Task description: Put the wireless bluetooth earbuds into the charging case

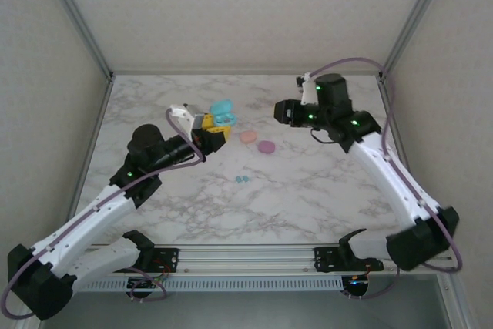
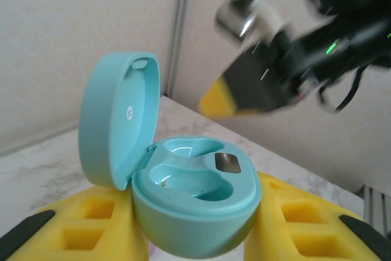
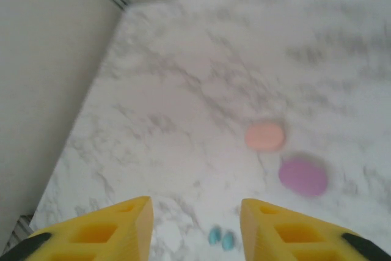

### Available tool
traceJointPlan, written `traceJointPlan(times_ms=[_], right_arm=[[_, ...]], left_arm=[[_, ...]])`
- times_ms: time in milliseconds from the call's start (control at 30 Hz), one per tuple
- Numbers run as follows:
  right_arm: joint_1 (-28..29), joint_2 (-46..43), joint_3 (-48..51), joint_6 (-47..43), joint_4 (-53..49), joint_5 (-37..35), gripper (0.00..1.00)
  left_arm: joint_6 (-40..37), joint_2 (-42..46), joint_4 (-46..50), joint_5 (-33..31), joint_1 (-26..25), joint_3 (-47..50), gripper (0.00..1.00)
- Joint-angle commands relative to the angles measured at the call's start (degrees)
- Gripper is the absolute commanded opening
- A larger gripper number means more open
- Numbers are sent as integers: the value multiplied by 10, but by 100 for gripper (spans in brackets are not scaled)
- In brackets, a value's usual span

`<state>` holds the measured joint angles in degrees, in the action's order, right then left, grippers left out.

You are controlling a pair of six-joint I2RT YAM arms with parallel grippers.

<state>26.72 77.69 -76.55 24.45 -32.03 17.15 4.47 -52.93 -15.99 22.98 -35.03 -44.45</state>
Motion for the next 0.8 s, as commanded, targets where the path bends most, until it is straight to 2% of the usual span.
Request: traceJointPlan(times_ms=[0, 133, 267, 400, 767], right_arm=[[9, 75, 29, 57, -64, 23, 39], [53, 161, 31, 63, -81, -8, 38], [102, 249, 10, 68, -79, -8, 37], [128, 310, -14, 70, -77, -10, 35], [150, 364, -32, 70, -79, 12, 35]], left_arm=[[8, 36, -8, -38, 4, 2, 25], [0, 63, 10, -57, 4, 1, 26], [-7, 74, 24, -61, 4, -5, 26], [-12, 78, 34, -64, 4, -11, 27], [-14, 79, 39, -69, 4, -10, 27]])
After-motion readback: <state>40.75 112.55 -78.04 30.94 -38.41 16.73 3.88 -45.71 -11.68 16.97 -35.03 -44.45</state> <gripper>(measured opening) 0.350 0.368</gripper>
